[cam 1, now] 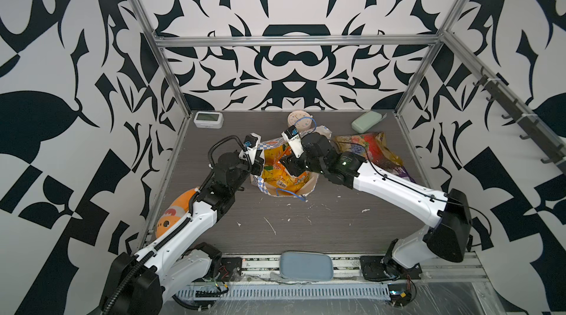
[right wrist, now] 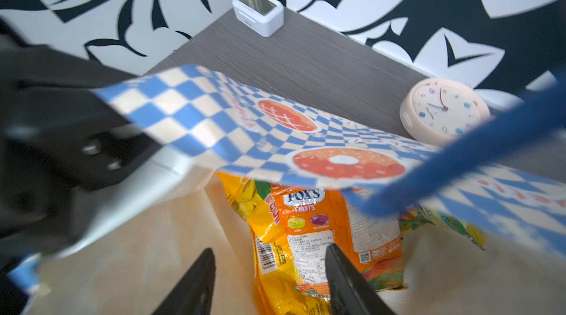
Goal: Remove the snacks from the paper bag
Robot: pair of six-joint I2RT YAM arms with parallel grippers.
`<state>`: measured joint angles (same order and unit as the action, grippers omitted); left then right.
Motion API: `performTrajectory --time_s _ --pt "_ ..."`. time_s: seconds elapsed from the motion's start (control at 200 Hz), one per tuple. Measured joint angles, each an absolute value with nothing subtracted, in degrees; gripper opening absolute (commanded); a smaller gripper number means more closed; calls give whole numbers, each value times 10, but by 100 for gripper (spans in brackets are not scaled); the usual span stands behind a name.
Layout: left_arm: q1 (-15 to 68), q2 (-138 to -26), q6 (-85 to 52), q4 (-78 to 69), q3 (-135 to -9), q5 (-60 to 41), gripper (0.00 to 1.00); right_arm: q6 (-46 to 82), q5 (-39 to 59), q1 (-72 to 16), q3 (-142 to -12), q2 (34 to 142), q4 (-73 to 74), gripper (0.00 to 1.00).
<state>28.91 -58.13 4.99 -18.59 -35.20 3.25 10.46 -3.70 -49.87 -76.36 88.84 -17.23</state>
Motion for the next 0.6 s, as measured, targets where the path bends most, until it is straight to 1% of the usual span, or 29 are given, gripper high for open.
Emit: performTrajectory --time_s 0.145,0.18,0.245,0.3,0.425,0.51,0.54,0.6 --pt "290 -581 52 -185 -352 31 0 128 -53 -488 -764 938 -172 64" --pt "290 -581 53 -185 -352 31 0 133 -60 -486 -765 948 -172 67" --pt "291 -581 55 -185 -352 30 0 142 -76 -483 -772 965 -175 68" --pt "291 -581 57 -183 -352 29 0 151 -95 -482 -792 983 -186 68" --pt "292 -581 57 -182 -352 30 0 185 -116 -481 -856 1022 -202 73" --pt "292 -581 57 -182 -352 33 0 222 -124 -481 -873 1035 -203 73" --pt "292 -581 57 -182 -352 33 0 237 -129 -481 -877 1041 -204 78" --pt "292 -582 57 -181 -352 34 0 262 -142 -483 -890 1056 -209 83"
